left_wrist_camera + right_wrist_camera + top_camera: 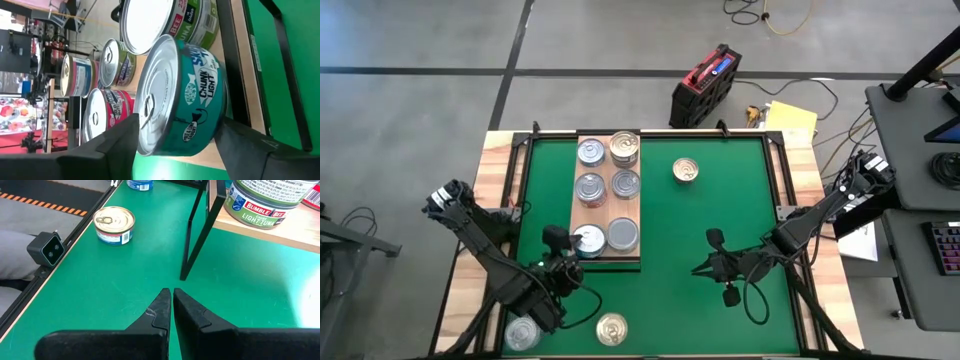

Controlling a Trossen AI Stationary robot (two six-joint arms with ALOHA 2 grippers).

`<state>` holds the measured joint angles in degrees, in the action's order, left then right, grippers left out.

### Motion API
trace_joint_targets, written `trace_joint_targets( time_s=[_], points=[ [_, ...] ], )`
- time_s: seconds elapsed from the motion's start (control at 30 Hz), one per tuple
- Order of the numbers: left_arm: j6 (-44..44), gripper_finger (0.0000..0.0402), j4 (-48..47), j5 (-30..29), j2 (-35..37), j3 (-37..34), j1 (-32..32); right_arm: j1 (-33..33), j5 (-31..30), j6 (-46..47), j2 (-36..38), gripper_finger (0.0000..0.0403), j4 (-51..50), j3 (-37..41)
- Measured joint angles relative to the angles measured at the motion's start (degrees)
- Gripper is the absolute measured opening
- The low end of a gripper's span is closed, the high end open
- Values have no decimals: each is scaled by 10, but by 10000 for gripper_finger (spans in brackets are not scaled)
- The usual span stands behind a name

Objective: Stack canned seafood by type on shelf
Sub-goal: Put the green and blue tuna can on top of the green and blue tuna can on the shelf

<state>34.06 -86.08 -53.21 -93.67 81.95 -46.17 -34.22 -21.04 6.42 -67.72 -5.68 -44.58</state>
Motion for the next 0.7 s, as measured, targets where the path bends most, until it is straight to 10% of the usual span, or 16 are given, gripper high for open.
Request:
trace_joint_targets(
  time_s=[0.7],
  points=[
    [53,271,-39,81,0,55,9,0,1,0,0,13,0,0]
  ],
)
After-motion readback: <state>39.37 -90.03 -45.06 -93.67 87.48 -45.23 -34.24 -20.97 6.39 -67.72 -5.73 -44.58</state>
